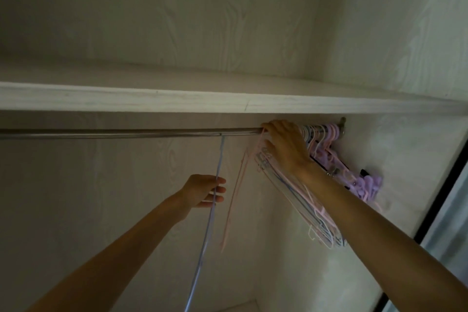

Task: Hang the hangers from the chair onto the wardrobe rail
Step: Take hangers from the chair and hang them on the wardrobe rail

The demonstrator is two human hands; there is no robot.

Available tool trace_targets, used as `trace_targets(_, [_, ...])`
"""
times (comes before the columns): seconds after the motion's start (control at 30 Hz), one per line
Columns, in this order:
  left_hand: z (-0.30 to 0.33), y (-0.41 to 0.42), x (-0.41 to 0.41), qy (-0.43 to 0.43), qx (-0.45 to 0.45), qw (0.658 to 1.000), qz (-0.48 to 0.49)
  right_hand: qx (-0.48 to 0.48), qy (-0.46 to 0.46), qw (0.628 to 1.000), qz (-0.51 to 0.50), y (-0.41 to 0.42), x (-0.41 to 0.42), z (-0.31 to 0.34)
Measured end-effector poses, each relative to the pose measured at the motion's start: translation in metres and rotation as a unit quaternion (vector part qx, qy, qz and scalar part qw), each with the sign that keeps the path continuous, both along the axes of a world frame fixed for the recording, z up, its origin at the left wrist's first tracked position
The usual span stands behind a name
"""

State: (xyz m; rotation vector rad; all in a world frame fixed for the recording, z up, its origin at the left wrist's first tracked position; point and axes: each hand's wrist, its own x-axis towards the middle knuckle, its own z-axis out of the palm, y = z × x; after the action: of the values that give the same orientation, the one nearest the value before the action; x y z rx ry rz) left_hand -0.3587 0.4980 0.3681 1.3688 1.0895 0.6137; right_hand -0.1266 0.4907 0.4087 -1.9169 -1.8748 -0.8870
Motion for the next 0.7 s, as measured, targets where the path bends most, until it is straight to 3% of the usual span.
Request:
trace_targets(0.13, [-0.002,0.000,-0.001,0.003,-0.009,1.000,-0.011,0.019,-0.016,1.000,-0.013,-0.007,0.029,0.003])
trace_targets(0.4, [-0.006,-0.003,0.003,0.014,0.001,0.999,-0.050,-0.093,0.007,0.987,-0.134,-0.021,0.063,0.010])
trace_targets(0.47, [-0.004,-0.009,0.007,0.015,-0.005,0.997,-0.072,-0.062,0.014,0.989,-0.130,-0.023,0.059,0.010])
trace_targets(0.57, [0.000,-0.017,0.016,0.022,0.002,0.995,-0.100,0.052,0.044,0.997,-0.039,-0.040,0.029,0.002])
trace_targets(0.63, [0.003,-0.022,0.028,0.036,0.029,0.993,-0.109,-0.011,0.190,0.982,0.009,-0.061,-0.005,-0.012])
trace_targets(0.67, [0.005,-0.022,0.035,0.040,0.045,0.993,-0.105,-0.113,0.299,0.948,0.012,-0.070,-0.022,-0.020])
trace_targets(0.7, [0.007,-0.022,0.042,0.033,0.056,0.993,-0.098,-0.215,0.414,0.884,0.008,-0.078,-0.037,-0.029])
